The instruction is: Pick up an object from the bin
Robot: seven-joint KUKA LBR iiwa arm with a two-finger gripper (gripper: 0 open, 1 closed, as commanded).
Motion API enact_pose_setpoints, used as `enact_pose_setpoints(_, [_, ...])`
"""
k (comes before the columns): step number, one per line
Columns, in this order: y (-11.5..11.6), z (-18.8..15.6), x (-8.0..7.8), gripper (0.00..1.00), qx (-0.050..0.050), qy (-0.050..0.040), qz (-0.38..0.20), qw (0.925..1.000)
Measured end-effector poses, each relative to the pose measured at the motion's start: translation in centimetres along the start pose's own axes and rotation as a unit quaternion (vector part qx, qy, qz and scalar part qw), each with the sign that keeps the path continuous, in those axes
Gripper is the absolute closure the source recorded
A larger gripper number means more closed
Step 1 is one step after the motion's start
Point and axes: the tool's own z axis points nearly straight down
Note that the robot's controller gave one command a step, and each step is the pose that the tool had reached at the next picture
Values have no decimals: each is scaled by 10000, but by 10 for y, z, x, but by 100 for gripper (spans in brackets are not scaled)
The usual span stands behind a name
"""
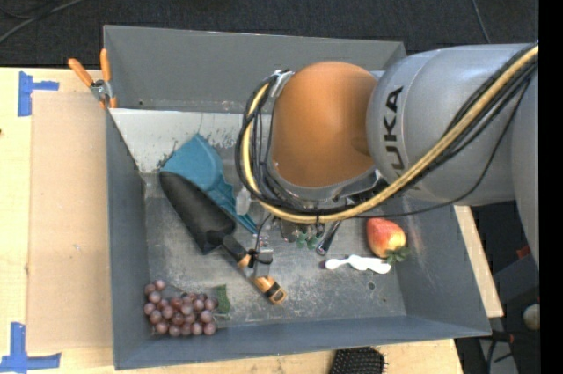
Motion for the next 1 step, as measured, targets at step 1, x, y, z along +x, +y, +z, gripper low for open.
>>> enact_pose_setpoints(1, [-1, -5, -2, 0, -5, -37, 22, 10000])
